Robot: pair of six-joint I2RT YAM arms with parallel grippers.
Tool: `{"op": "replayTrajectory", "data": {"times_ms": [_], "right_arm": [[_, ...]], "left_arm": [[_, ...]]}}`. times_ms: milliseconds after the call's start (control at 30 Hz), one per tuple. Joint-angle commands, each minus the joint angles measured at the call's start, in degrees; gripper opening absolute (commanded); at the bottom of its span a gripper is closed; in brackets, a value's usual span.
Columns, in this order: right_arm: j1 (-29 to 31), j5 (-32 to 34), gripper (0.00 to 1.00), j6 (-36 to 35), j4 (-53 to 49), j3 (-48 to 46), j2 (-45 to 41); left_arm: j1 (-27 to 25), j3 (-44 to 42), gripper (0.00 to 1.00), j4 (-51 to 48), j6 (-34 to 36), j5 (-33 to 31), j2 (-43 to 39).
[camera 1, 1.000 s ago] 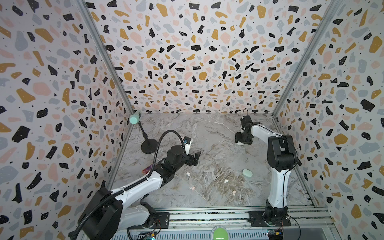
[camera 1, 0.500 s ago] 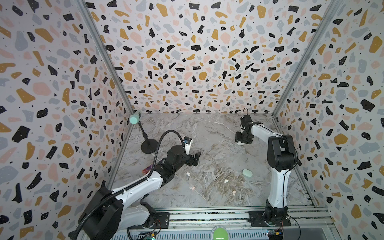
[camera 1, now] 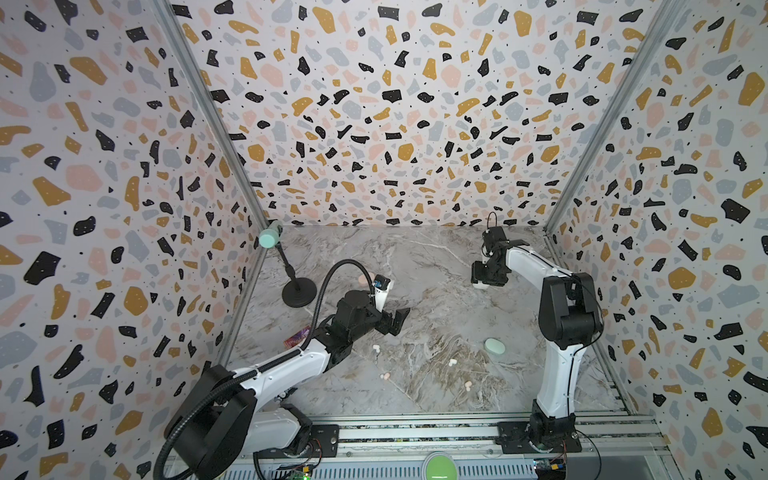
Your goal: Insert the wireless bluetooth earbuds into the charging case
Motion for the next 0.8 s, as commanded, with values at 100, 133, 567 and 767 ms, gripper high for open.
{"op": "replayTrajectory", "data": {"times_ms": [100,133,567,767], "right_arm": [[2.9,-6.7,0.57,-0.4,-8.4,-1.7,-13.7],[3.5,-8.0,0.57,-0.2,-9.3,-2.3,-15.4],[12.4,-18.0,0.56,7.1,-16.5,-9.3,-32.5],[16.4,-18.0,0.56,10.8,-15.1,-12.0,-35.5]], "left_arm": [[-2.2,1.7,1.00,10.1,1.6,9.3,3.9],[-2.8,1.6,1.00,12.3,1.8,10.9,4.5],[-8.6,5.6,1.00,33.2,2.8,25.4,17.4],[-11.2,7.5,1.00,39.5,3.4,27.1,22.8]]}}
